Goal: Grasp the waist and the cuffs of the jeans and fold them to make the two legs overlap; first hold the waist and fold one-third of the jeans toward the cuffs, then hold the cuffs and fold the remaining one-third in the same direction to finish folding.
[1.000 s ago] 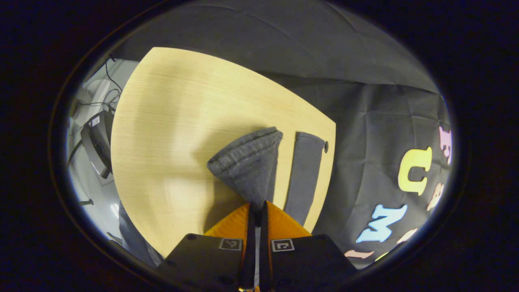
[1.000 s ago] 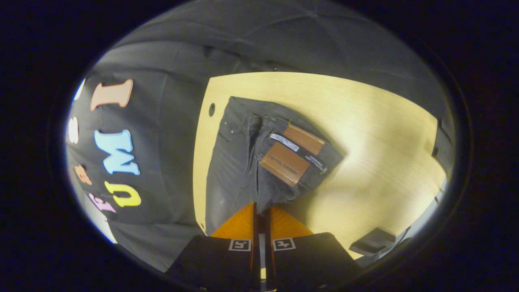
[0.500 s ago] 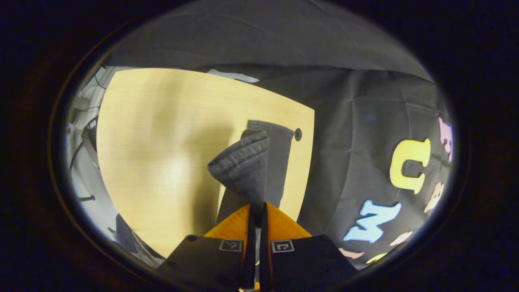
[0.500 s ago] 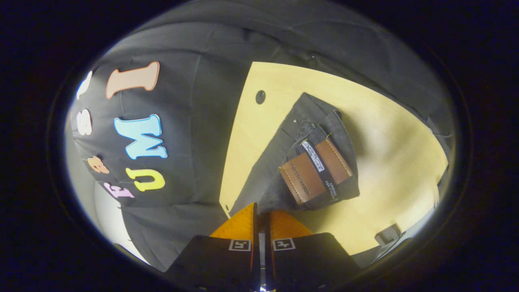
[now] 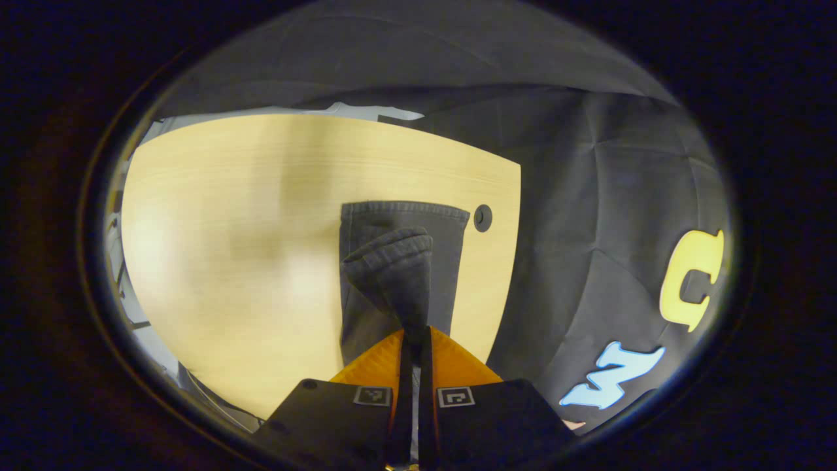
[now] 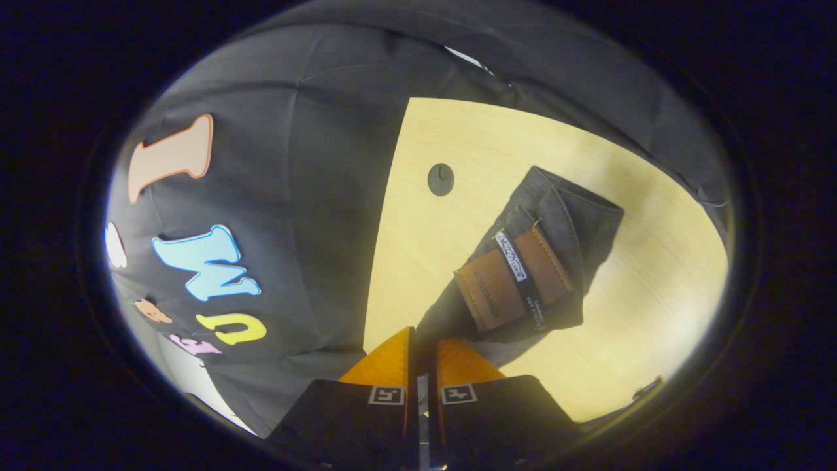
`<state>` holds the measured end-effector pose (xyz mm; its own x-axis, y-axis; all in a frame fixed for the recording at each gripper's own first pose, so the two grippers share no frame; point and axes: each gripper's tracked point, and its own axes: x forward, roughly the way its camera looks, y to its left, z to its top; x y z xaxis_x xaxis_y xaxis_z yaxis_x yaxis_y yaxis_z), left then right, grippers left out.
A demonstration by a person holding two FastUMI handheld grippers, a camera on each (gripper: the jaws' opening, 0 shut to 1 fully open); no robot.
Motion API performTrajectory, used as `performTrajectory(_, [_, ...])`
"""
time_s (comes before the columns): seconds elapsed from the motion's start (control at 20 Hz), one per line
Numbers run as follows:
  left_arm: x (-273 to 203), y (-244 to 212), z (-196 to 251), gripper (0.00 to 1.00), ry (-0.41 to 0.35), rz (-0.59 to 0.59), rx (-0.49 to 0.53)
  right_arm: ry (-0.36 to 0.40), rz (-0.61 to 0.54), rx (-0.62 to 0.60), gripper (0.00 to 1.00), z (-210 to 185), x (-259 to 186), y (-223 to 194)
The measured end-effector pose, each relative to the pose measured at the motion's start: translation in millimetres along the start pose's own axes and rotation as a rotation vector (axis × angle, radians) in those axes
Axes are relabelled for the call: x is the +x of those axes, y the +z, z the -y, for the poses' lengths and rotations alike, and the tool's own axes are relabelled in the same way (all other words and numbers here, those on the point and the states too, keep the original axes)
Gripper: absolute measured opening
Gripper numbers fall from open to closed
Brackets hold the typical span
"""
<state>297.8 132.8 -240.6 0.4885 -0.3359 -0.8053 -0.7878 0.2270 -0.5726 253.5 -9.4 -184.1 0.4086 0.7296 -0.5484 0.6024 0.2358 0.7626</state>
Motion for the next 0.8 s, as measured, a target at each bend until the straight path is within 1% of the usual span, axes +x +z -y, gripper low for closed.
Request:
performTrajectory(0.05, [11.1,3.1,1.1,0.12,0.012,-0.001,0.013,-0.009,0.006,0.008,0.06,3.9,12.9,4.2])
performTrajectory(0.1, [24.0,5.4,2.8,0.07,0.022,-0.001,0.024,-0.021,0.013,0.015,0.06,8.6,26.0,9.5])
performTrajectory(0.15, [33.4,5.4,4.6,0.12,0.029,-0.001,0.034,-0.029,0.021,0.026,0.06,11.7,36.7,14.2])
performTrajectory(0.2, [43.4,4.9,9.6,0.12,0.024,-0.006,0.054,-0.023,0.03,0.033,0.06,12.9,46.0,19.6])
performTrajectory(0.25, [47.7,1.2,14.9,0.07,0.015,-0.014,0.079,-0.014,0.039,0.034,0.06,13.0,52.9,22.2])
performTrajectory(0.3, [52.0,0.3,19.2,0.07,0.016,-0.013,0.109,-0.01,0.049,0.027,0.06,13.5,60.6,24.6])
performTrajectory(0.35, [55.1,-0.1,25.1,0.12,0.015,-0.008,0.139,-0.007,0.057,0.016,0.1,16.4,66.4,27.4])
performTrajectory(0.4, [61.7,1.4,28.2,0.07,0.012,0.0,0.171,-0.002,0.067,0.012,0.06,20.2,70.4,31.2])
performTrajectory(0.45, [67.3,1.4,34.1,0.12,0.004,0.002,0.198,-0.003,0.077,0.008,0.06,23.8,75.3,33.5])
performTrajectory(0.5, [70.7,0.7,37.7,0.12,0.0,0.003,0.226,-0.002,0.089,0.005,0.06,25.5,76.7,33.1])
performTrajectory(0.55, [75.8,1.9,39.3,0.07,0.003,0.013,0.247,0.005,0.093,0.003,0.07,25.1,78.8,34.1])
performTrajectory(0.6, [80.4,-1.7,42.9,0.12,-0.003,0.025,0.267,0.013,0.102,0.002,0.08,25.1,81.2,35.1])
performTrajectory(0.65, [84.4,-3.8,47.5,0.12,-0.019,0.035,0.297,0.014,0.113,-0.006,0.09,27.2,85.3,35.3])
performTrajectory(0.7, [86.1,-6.9,48.3,0.09,-0.023,0.037,0.33,0.013,0.12,-0.025,0.22,27.8,86.7,34.0])
performTrajectory(0.75, [86.0,-11.0,49.3,0.1,-0.021,0.045,0.366,0.017,0.134,-0.05,0.16,25.8,85.0,32.2])
performTrajectory(0.8, [87.4,-11.7,46.9,0.21,-0.011,0.057,0.402,0.014,0.146,-0.077,0.24,24.3,83.8,30.3])
